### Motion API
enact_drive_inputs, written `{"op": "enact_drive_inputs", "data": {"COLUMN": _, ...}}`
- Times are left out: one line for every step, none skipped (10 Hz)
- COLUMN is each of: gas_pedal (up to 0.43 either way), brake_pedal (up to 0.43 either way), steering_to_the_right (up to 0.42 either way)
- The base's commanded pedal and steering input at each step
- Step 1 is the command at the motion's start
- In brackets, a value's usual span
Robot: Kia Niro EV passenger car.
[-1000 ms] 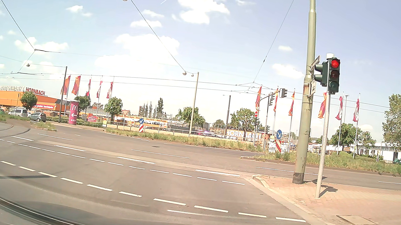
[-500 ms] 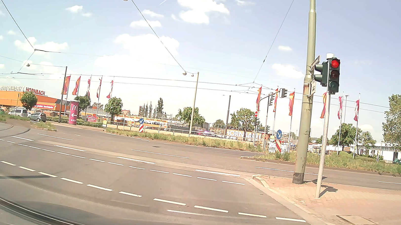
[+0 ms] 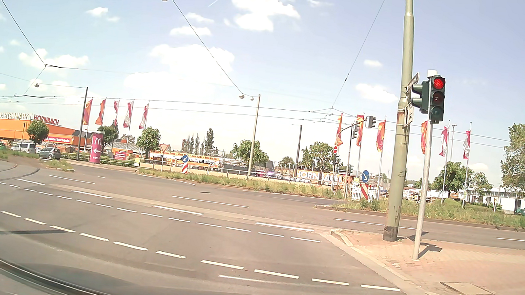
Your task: Follow the waypoints while adhering to traffic rules and regulations
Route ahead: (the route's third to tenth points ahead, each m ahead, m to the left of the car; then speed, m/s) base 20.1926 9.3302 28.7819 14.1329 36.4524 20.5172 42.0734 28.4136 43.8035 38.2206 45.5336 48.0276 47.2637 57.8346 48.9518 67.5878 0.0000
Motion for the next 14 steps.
{"op": "enact_drive_inputs", "data": {"gas_pedal": 0.000, "brake_pedal": 0.348, "steering_to_the_right": -0.048}}
{"op": "enact_drive_inputs", "data": {"gas_pedal": 0.000, "brake_pedal": 0.348, "steering_to_the_right": -0.048}}
{"op": "enact_drive_inputs", "data": {"gas_pedal": 0.000, "brake_pedal": 0.348, "steering_to_the_right": -0.048}}
{"op": "enact_drive_inputs", "data": {"gas_pedal": 0.000, "brake_pedal": 0.348, "steering_to_the_right": -0.048}}
{"op": "enact_drive_inputs", "data": {"gas_pedal": 0.000, "brake_pedal": 0.348, "steering_to_the_right": -0.048}}
{"op": "enact_drive_inputs", "data": {"gas_pedal": 0.000, "brake_pedal": 0.348, "steering_to_the_right": -0.048}}
{"op": "enact_drive_inputs", "data": {"gas_pedal": 0.000, "brake_pedal": 0.348, "steering_to_the_right": -0.048}}
{"op": "enact_drive_inputs", "data": {"gas_pedal": 0.000, "brake_pedal": 0.348, "steering_to_the_right": -0.048}}
{"op": "enact_drive_inputs", "data": {"gas_pedal": 0.000, "brake_pedal": 0.348, "steering_to_the_right": -0.049}}
{"op": "enact_drive_inputs", "data": {"gas_pedal": 0.000, "brake_pedal": 0.348, "steering_to_the_right": -0.048}}
{"op": "enact_drive_inputs", "data": {"gas_pedal": 0.000, "brake_pedal": 0.348, "steering_to_the_right": -0.048}}
{"op": "enact_drive_inputs", "data": {"gas_pedal": 0.000, "brake_pedal": 0.348, "steering_to_the_right": -0.048}}
{"op": "enact_drive_inputs", "data": {"gas_pedal": 0.000, "brake_pedal": 0.348, "steering_to_the_right": -0.048}}
{"op": "enact_drive_inputs", "data": {"gas_pedal": 0.000, "brake_pedal": 0.348, "steering_to_the_right": -0.048}}
